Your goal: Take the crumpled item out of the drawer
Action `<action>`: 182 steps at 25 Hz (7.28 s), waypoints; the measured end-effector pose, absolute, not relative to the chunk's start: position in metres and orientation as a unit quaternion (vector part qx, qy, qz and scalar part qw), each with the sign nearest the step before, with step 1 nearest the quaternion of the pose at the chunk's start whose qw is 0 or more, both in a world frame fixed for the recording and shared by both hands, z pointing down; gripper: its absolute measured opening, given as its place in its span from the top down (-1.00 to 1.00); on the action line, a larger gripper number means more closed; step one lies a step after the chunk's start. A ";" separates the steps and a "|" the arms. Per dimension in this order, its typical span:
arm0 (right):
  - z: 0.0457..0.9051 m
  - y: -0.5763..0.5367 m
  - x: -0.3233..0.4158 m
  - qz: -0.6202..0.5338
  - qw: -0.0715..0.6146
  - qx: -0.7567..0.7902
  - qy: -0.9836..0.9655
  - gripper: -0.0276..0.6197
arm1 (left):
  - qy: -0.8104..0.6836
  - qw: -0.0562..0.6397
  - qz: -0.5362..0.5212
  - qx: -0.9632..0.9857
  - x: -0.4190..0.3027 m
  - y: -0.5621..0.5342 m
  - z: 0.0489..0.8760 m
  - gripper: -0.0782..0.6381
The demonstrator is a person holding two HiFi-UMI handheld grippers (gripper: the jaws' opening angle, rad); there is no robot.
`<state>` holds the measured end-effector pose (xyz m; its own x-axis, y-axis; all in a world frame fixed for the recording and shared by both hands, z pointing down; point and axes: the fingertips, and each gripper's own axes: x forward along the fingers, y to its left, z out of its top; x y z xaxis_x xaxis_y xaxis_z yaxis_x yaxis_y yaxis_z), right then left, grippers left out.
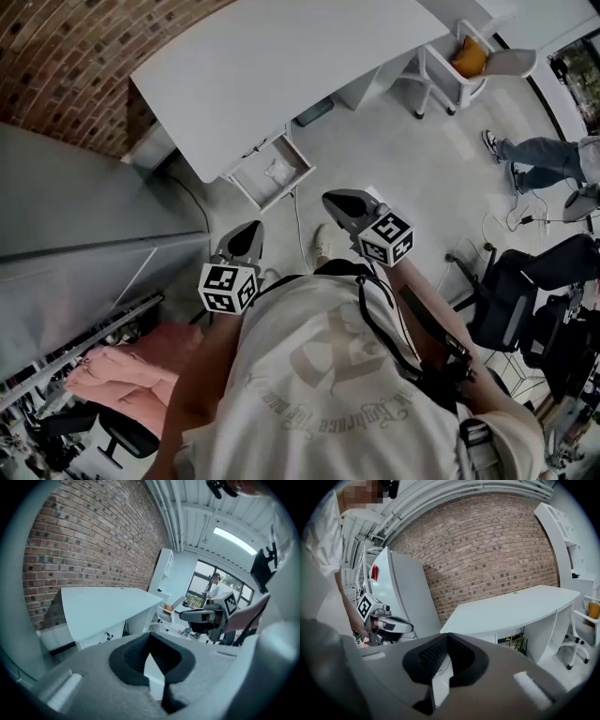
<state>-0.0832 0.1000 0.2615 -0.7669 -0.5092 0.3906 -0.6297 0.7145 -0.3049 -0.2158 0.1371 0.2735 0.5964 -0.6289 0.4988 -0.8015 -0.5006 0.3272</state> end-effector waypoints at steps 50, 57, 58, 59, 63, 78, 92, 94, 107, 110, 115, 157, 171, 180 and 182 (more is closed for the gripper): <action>0.377 -0.020 -0.042 0.246 0.172 0.310 -0.902 0.89 | -0.340 0.332 0.299 0.828 -0.139 0.015 0.410 0.77; 0.383 -0.020 -0.028 0.267 0.148 0.357 -0.883 0.89 | -0.318 0.318 0.336 0.828 -0.132 0.003 0.425 0.77; 0.384 -0.020 -0.026 0.270 0.145 0.363 -0.880 0.89 | -0.315 0.315 0.344 0.826 -0.131 0.002 0.428 0.77; 0.385 -0.021 -0.023 0.272 0.143 0.368 -0.878 0.89 | -0.313 0.314 0.352 0.824 -0.130 0.001 0.432 0.77; 0.388 -0.023 -0.008 0.281 0.131 0.393 -0.866 0.89 | -0.299 0.312 0.373 0.821 -0.122 0.002 0.445 0.77; 0.446 -0.011 -0.015 0.314 0.104 0.441 -0.835 0.89 | -0.264 0.309 0.424 0.809 -0.129 0.004 0.523 0.77; 0.508 -0.011 -0.010 0.328 0.107 0.441 -0.828 0.89 | -0.238 0.298 0.467 0.798 -0.133 0.010 0.596 0.77; 0.516 -0.010 -0.015 0.331 0.106 0.437 -0.830 0.89 | -0.234 0.290 0.471 0.800 -0.130 0.008 0.602 0.77; 0.557 -0.009 -0.016 0.347 0.071 0.446 -0.822 0.89 | -0.218 0.241 0.526 0.786 -0.134 -0.014 0.656 0.77; 0.570 -0.010 -0.014 0.348 0.061 0.452 -0.819 0.89 | -0.213 0.224 0.537 0.784 -0.136 -0.015 0.672 0.77; 0.589 -0.010 -0.014 0.345 0.056 0.456 -0.818 0.89 | -0.217 0.229 0.545 0.777 -0.142 -0.012 0.699 0.77; 0.625 -0.015 0.003 0.364 0.068 0.449 -0.813 0.89 | -0.111 0.148 0.655 0.733 -0.164 -0.045 0.806 0.46; 0.630 -0.005 0.002 0.373 0.073 0.451 -0.808 0.89 | -0.121 0.138 0.659 0.730 -0.158 -0.049 0.813 0.77; 0.631 -0.001 -0.005 0.377 0.082 0.436 -0.813 0.89 | -0.084 0.090 0.672 0.730 -0.152 -0.043 0.821 0.35; 0.633 0.000 -0.003 0.380 0.076 0.444 -0.808 0.89 | -0.081 0.087 0.676 0.727 -0.152 -0.044 0.824 0.36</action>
